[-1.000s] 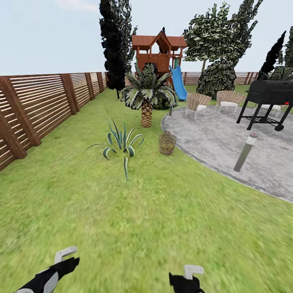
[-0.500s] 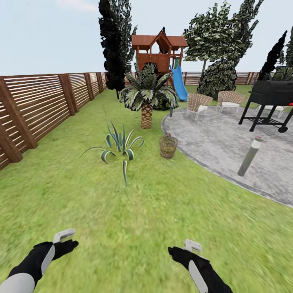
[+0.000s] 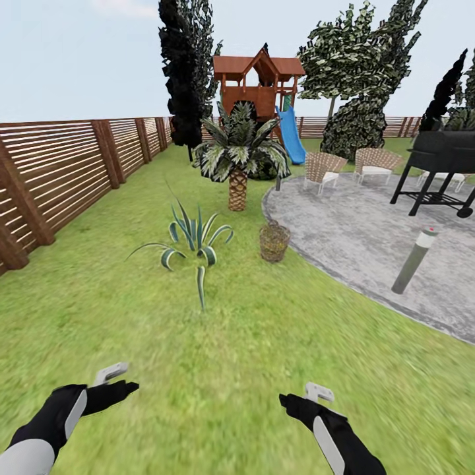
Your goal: Take the three Easter eggs out of the wicker basket on the lawn in the garden, then place them on the lawn next to a single tree (choose any tree) so that all three eggs are next to the same tree and none are left in the basket.
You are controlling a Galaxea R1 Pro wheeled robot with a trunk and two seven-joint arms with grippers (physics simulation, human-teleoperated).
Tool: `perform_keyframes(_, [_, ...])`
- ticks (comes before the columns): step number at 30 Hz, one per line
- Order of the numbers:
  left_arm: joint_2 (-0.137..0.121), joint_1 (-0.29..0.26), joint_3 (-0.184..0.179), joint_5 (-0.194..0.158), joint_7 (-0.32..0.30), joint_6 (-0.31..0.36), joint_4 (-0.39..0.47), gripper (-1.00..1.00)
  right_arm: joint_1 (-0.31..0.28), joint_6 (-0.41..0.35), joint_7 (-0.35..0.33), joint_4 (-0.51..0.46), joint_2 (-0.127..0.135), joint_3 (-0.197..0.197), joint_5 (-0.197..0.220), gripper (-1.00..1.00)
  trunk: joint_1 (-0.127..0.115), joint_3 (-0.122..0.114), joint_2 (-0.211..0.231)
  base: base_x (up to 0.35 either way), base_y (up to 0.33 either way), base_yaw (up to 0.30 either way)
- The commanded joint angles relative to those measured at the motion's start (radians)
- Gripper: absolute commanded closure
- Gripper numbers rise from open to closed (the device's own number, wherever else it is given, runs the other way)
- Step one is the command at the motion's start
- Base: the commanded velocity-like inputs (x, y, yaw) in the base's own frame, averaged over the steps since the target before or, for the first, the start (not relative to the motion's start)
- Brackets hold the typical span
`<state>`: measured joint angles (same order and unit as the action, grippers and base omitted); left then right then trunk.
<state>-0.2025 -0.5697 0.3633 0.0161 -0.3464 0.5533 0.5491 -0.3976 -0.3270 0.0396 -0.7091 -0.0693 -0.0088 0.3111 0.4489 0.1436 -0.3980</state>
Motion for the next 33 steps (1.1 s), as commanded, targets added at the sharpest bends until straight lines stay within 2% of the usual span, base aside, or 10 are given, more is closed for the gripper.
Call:
perform_keyframes(1, [0.000, -0.001, 0.007, 0.004, -0.047, 0.012, 0.005, -1.00, -0.001, -0.004, 0.003, -0.002, 0.000, -0.001, 0.009, -1.00, 0.001, 0.002, -0.002, 0.287, 0.000, 0.000])
perform_keyframes(5, [-0.016, -0.001, 0.011, 0.004, -0.159, 0.020, 0.010, -1.00, -0.001, -0.003, 0.002, -0.003, 0.000, -0.018, 0.017, -1.00, 0.001, 0.002, -0.002, 0.292, 0.000, 0.000])
perform_keyframes(6, [-0.019, -0.001, 0.011, 0.003, -0.171, 0.021, 0.011, -1.00, -0.001, -0.003, 0.002, -0.003, 0.000, -0.023, 0.018, -1.00, 0.001, 0.002, -0.002, 0.301, 0.000, 0.000])
perform_keyframes(7, [-0.030, -0.001, 0.014, 0.001, -0.210, 0.022, 0.012, -1.00, 0.000, -0.005, 0.002, -0.003, 0.000, -0.049, 0.024, -1.00, 0.001, 0.002, -0.002, 0.307, 0.000, 0.000])
perform_keyframes(12, [-0.046, -0.001, 0.016, -0.002, -0.254, 0.023, 0.012, -1.00, 0.000, -0.004, 0.001, -0.003, 0.000, -0.074, 0.026, -1.00, 0.001, 0.002, -0.002, 0.309, 0.000, 0.000])
perform_keyframes(21, [-0.049, -0.001, 0.017, -0.001, -0.325, 0.026, 0.012, -1.00, 0.002, -0.001, -0.001, -0.003, 0.000, -0.080, 0.026, -1.00, 0.001, 0.002, -0.002, 0.310, 0.000, -0.004])
perform_keyframes(28, [-0.050, 0.000, 0.017, -0.001, -0.376, 0.026, 0.011, -1.00, 0.002, 0.000, -0.003, -0.002, 0.000, -0.080, 0.026, -1.00, 0.001, 0.002, -0.002, 0.310, 0.000, -0.196])
perform_keyframes(33, [-0.050, 0.000, 0.017, -0.001, -0.388, 0.022, 0.011, -1.00, 0.002, 0.000, -0.003, -0.001, 0.000, -0.080, 0.026, -1.00, 0.001, 0.002, -0.002, 0.310, 0.000, -0.268])
